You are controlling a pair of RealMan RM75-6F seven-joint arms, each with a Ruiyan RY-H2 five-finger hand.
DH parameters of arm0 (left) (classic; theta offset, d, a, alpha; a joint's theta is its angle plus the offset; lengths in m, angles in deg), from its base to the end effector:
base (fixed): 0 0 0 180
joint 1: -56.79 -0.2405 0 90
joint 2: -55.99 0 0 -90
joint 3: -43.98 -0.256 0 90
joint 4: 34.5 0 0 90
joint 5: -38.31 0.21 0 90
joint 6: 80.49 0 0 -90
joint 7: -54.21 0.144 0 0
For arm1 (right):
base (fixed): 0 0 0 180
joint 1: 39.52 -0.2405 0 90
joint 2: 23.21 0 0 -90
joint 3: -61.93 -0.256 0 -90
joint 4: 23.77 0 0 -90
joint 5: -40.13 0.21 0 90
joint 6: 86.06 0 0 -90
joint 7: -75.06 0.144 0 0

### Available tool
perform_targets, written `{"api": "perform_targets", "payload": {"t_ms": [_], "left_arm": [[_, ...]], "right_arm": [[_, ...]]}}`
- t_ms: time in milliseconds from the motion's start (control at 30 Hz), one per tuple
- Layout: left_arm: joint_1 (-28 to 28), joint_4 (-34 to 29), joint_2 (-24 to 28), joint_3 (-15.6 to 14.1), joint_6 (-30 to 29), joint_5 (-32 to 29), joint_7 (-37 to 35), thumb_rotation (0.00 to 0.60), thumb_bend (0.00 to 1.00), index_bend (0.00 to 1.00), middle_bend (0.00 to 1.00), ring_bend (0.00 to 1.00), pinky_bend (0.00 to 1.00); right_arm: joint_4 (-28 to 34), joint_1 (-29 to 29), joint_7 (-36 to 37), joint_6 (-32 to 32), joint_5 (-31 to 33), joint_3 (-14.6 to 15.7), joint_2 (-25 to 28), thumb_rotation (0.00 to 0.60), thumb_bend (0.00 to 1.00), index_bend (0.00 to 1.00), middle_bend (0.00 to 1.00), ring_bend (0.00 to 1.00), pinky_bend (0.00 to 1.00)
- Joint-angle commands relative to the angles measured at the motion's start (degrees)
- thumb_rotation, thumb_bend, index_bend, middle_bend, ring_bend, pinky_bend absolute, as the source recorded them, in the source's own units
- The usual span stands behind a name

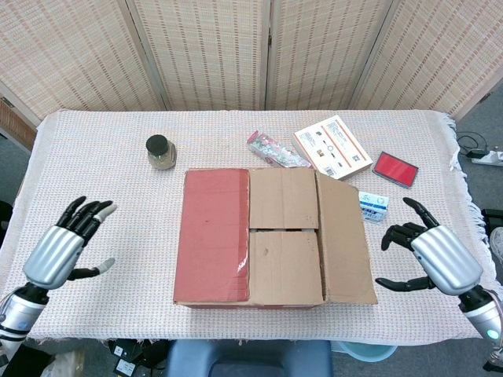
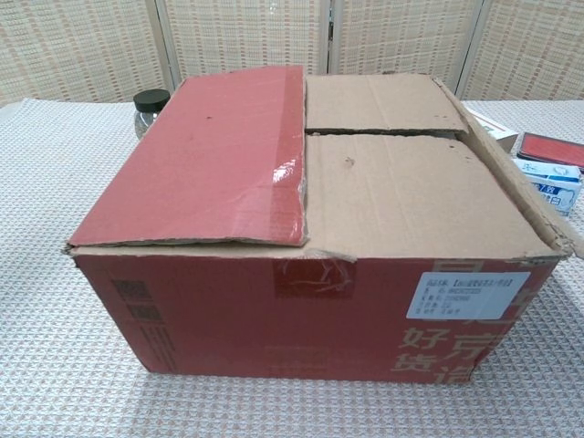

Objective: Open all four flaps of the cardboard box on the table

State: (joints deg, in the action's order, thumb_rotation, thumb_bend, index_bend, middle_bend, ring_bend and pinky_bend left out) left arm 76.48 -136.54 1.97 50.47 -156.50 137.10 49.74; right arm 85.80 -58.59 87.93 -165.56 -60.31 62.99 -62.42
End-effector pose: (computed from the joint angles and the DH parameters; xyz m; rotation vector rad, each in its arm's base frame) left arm -0.2056 0.2475 0.1723 -1.7885 -0.7178 -1.1697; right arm -0.2056 -0.2142 0.2219 1.8070 -0.8325 1.1051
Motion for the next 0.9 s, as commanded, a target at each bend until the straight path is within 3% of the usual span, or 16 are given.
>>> {"api": "perform_targets", "payload": {"t_ms": [33,67,100,400,900], "left_arm": [[5.54,-3.92,3.39,-0.27,4.78,4.78,-7.45,0.083,0.26,0.10,0.15,0.16,0.00],[6.60,-4.75,3.85,-0.21,5.57,5.38,-8.96,0.022,0.24,0.10,0.15,0.16,0.00],[8.00,-5.76,4.28,-0.08,6.48,6.16,-10.89,0.001,0.22,0.10,0.15,0.16,0.00],[17.78,-9.98,3.78,1.10,14.37,8.88,-17.23,0.000,0.16,0.16,0.16,0.16,0.00],[29.70,-7.88,-7.87,2.58,25.86,8.65,-5.25,0.000,0.15,0.21,0.20,0.15,0.00]], "right_arm": [[-0.18,0.62,0.40,-0.88,0.07,-0.40,0.21,0.082,0.14,0.48,0.48,0.47,0.00],[-0.16,0.77,0.51,-1.11,0.12,-0.52,0.32,0.083,0.14,0.48,0.48,0.47,0.00],[-0.14,0.96,0.68,-1.34,0.20,-0.65,0.47,0.083,0.14,0.48,0.48,0.47,0.00],[-0.23,2.19,1.37,-2.34,0.72,-1.36,1.31,0.083,0.14,0.48,0.48,0.47,0.00],[-1.09,3.05,2.13,-1.33,1.53,-1.99,1.25,0.086,0.14,0.48,0.48,0.47,0.00]]}}
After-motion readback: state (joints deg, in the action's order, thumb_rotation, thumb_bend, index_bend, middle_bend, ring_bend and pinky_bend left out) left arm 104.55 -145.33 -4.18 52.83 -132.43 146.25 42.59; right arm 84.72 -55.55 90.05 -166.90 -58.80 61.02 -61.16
